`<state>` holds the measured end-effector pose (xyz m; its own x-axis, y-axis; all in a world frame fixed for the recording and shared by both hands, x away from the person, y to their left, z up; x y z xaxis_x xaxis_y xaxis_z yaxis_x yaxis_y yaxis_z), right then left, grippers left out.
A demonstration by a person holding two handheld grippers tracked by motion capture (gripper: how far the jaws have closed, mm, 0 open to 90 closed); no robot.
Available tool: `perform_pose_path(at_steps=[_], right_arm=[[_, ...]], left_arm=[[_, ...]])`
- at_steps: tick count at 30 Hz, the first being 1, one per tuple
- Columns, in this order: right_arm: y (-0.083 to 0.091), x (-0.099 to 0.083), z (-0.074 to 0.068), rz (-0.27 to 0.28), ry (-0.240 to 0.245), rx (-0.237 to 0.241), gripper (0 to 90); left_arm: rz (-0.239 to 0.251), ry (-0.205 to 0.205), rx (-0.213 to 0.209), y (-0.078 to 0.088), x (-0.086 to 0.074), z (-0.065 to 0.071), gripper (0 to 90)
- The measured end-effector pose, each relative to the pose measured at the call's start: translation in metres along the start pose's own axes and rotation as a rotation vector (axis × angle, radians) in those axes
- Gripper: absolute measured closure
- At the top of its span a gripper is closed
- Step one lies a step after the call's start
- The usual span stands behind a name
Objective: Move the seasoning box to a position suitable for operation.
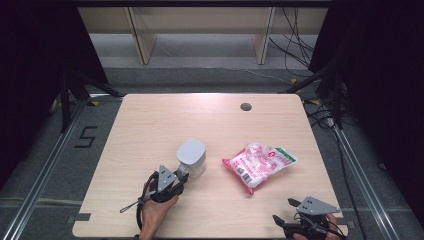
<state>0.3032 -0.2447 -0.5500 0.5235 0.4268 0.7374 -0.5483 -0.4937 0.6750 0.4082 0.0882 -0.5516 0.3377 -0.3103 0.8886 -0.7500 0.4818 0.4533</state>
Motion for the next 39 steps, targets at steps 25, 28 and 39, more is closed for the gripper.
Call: perform_pose_path(at_steps=[25,28,39], right_arm=[[-0.001,0.000,0.002,-0.001,0.018,-0.012,24.1],[-0.003,-0.001,-0.001,-0.018,0.017,0.022,24.1],[-0.003,0.000,-0.002,-0.006,0.027,-0.005,24.1]], left_arm=[[-0.041,0.091,0.155,0.004,-0.009,-0.064,71.8],[-0.033,0.096,0.158,0.002,-0.009,-0.068,72.9],[0.001,0.062,0.083,0.001,-0.008,-0.053,73.0]])
Point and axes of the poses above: each handheld gripper's, and its own axes: y roughly backward along the jaws, x roughly out of its top, z roughly to its right, the point moved 9 cm from there along -y, roughly forward along the jaws, and after that the axes turned 2 degrees about -z, right-handed, at the moved point
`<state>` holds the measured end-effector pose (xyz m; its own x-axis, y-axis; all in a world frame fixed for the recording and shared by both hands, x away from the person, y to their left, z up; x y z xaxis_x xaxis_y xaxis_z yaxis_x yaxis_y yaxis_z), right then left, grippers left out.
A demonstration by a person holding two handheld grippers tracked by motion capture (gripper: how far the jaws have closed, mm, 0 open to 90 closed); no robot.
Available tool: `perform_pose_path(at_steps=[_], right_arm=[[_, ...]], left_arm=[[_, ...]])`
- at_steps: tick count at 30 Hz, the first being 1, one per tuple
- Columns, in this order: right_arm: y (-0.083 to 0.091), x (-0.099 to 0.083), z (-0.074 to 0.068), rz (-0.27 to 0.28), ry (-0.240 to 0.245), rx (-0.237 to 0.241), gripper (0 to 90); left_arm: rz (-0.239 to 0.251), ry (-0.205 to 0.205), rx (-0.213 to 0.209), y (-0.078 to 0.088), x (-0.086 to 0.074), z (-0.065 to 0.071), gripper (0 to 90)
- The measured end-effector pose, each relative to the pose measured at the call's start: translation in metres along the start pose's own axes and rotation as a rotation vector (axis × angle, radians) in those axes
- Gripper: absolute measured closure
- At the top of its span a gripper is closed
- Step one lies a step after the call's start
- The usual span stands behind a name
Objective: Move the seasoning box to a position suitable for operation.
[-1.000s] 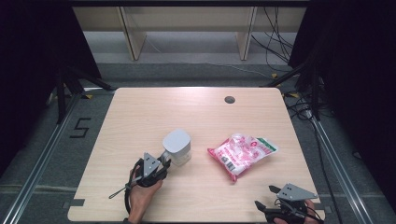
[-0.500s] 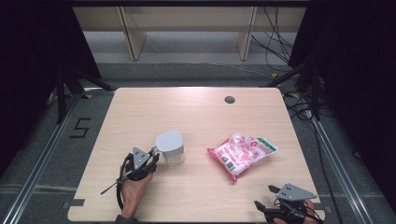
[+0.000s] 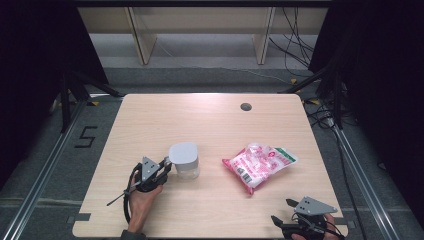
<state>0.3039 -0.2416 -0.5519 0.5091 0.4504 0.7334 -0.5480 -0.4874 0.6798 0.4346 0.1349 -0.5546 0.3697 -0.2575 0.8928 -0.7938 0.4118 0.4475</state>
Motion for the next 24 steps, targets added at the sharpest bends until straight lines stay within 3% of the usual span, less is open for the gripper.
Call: perform_pose_path(at_steps=[2,6,8,9,12,13,14,15,16,17,20,21,24], right_arm=[[0.000,0.000,-0.001,-0.002,-0.003,0.006,24.1],[0.001,-0.001,-0.001,-0.005,-0.003,0.014,24.2],[0.001,0.000,0.000,-0.006,-0.002,0.031,24.2],[0.001,0.000,-0.001,0.004,-0.022,0.016,24.2],[0.001,0.000,-0.001,0.000,0.009,0.017,24.2],[0.001,-0.001,-0.002,-0.007,-0.012,0.017,24.2],[0.001,-0.001,-0.003,-0.011,-0.024,0.015,24.2],[0.001,0.000,-0.002,-0.005,-0.009,0.014,24.2],[0.001,0.000,-0.002,-0.006,-0.010,0.014,24.2],[0.001,0.000,-0.001,-0.003,-0.004,0.011,24.2],[0.001,0.000,0.000,-0.001,-0.001,0.010,24.2],[0.001,0.000,0.000,0.000,0.000,0.011,24.2],[0.001,0.000,-0.002,-0.002,0.004,0.026,24.2]], left_arm=[[0.019,-0.017,-0.022,-0.001,0.002,0.006,73.0],[0.000,-0.020,-0.027,0.002,0.001,0.022,73.1],[0.001,-0.060,-0.039,0.004,0.001,0.024,72.9],[-0.002,-0.026,-0.040,0.004,0.000,0.028,72.9],[0.005,-0.036,-0.056,0.005,0.001,0.035,72.8],[0.005,-0.036,-0.056,0.005,0.001,0.035,72.8],[0.020,-0.068,-0.078,0.003,0.003,0.041,72.8],[0.009,-0.061,-0.076,0.003,0.003,0.044,72.8],[0.000,-0.094,-0.080,0.004,0.003,0.045,72.8],[0.001,-0.078,-0.088,0.003,0.003,0.050,72.8],[0.004,-0.093,-0.110,0.002,0.005,0.060,72.6],[0.004,-0.077,-0.115,0.002,0.006,0.064,72.6],[-0.003,-0.081,-0.132,0.003,0.006,0.070,72.1]])
Point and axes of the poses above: each handheld gripper's, and its own axes: y roughly backward along the jaws, x roughly out of its top, z roughly to its right, the point moved 9 cm from there along -y, roughly forward along the jaws, and after that the axes turned 2 degrees about -z, right-handed, at the moved point
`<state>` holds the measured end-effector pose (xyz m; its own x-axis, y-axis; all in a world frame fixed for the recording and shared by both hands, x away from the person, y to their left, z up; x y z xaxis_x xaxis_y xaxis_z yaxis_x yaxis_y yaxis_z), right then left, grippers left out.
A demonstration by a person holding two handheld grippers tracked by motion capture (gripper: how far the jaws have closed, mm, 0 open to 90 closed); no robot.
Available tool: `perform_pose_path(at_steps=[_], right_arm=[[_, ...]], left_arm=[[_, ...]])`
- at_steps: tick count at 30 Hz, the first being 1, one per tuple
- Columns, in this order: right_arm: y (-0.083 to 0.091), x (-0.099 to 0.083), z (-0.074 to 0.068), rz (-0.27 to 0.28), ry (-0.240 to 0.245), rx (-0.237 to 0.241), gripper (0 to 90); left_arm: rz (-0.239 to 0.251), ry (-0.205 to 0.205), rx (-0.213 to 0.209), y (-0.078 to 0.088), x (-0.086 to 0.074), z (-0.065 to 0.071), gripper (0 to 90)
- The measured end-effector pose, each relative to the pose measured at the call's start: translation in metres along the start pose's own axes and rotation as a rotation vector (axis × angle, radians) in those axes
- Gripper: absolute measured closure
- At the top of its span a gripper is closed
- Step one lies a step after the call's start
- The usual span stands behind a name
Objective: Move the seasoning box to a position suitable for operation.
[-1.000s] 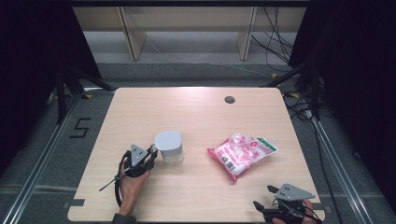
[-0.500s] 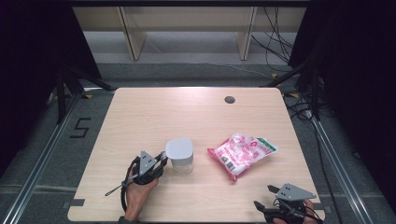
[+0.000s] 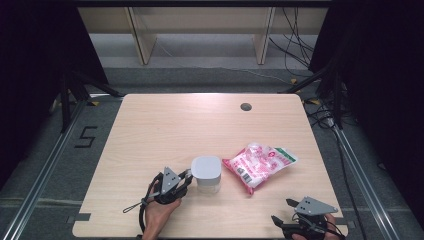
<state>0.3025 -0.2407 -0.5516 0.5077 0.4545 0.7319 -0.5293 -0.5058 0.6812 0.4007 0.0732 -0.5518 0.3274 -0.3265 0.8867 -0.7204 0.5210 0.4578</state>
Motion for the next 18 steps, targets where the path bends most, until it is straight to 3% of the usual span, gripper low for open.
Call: perform_pose_path(at_steps=[3,4,7,10,11,12,14,15,18], right_arm=[[0.0003,0.0009,0.0014,0.008,0.015,-0.011,24.2],[0.0004,0.0008,0.0014,0.008,0.014,-0.011,24.2],[0.0003,0.0005,0.0016,0.006,0.010,-0.012,24.2],[0.0004,0.0000,0.0004,0.002,-0.006,-0.002,24.2],[0.0003,0.0005,0.0010,0.009,-0.008,-0.010,24.2],[0.0005,0.0005,0.0016,0.008,-0.004,-0.010,24.2],[0.0001,0.0001,0.0020,0.004,-0.003,-0.006,24.1],[-0.0001,0.0001,0.0019,0.004,0.003,0.000,24.1],[0.0006,-0.0002,0.0037,0.010,0.005,-0.012,24.1]], left_arm=[[-0.009,0.023,-0.009,0.0012,-0.0011,0.0034,71.7],[-0.012,-0.001,-0.009,0.0018,-0.0009,0.0019,71.5],[0.001,0.031,-0.018,0.0012,-0.0007,0.0052,71.4],[0.004,0.022,-0.015,0.0012,-0.0005,0.0062,71.1],[-0.007,-0.008,-0.009,0.0019,-0.0007,0.0066,71.1],[-0.004,0.023,-0.014,0.0016,-0.0007,0.0105,71.0],[-0.005,0.010,-0.024,0.0008,-0.0003,0.0105,70.7],[-0.005,0.042,-0.031,-0.0002,-0.0011,0.0114,70.4],[-0.002,0.033,-0.035,-0.0030,-0.0003,0.0106,70.2]])
Point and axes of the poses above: each handheld gripper's, and its own axes: y roughly backward along the jaws, x roughly out of its top, z roughly to its right, the point moved 9 cm from there along -y, roughly forward along the jaws, and after that the axes turned 2 degrees about -z, right-handed, at the moved point
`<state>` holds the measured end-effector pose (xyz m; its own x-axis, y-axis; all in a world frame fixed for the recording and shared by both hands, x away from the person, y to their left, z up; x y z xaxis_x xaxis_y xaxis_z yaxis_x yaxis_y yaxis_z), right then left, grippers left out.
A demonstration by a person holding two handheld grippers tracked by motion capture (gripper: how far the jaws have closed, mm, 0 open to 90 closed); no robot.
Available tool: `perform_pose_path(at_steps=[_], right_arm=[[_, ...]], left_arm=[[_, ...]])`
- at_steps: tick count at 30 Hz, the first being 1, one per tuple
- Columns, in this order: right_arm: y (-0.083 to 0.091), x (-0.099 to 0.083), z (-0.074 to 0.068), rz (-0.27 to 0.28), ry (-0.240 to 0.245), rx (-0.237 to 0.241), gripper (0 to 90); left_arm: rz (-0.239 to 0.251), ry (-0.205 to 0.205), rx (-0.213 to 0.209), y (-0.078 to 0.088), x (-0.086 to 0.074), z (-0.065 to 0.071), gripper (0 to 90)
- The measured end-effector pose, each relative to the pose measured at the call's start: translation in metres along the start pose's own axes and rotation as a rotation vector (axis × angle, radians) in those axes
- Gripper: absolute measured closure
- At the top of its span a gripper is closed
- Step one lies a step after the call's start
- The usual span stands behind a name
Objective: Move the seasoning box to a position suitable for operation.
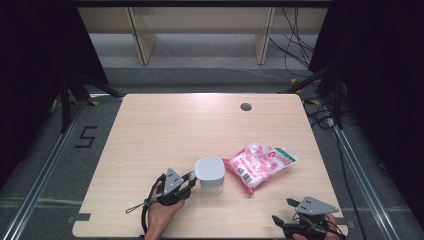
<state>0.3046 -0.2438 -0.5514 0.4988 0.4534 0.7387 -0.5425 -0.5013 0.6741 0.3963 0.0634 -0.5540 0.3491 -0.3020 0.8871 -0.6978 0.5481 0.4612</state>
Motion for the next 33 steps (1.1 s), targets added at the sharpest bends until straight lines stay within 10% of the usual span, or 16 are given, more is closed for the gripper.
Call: perform_pose_path(at_steps=[13,23,33], right_arm=[[0.004,-0.005,0.002,-0.010,-0.036,0.003,24.1],[0.001,-0.002,0.003,-0.003,-0.023,0.001,24.0],[-0.002,0.001,0.003,0.001,-0.007,0.006,23.9]], left_arm=[[0.001,0.021,-0.019,-0.008,0.004,-0.001,70.2],[-0.075,0.025,-0.082,0.012,0.003,-0.004,37.1],[-0.047,0.052,-0.102,0.033,0.020,0.000,29.4]])
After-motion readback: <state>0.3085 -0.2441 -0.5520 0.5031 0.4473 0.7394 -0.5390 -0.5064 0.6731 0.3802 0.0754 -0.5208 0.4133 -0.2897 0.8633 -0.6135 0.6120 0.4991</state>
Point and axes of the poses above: each handheld gripper's, and its own axes: y roughly backward along the jaws, x roughly out of its top, z roughly to its right, the point moved 9 cm from there along -y, roughly forward along the jaws, and after that the axes turned 2 degrees about -z, right-handed, at the moved point
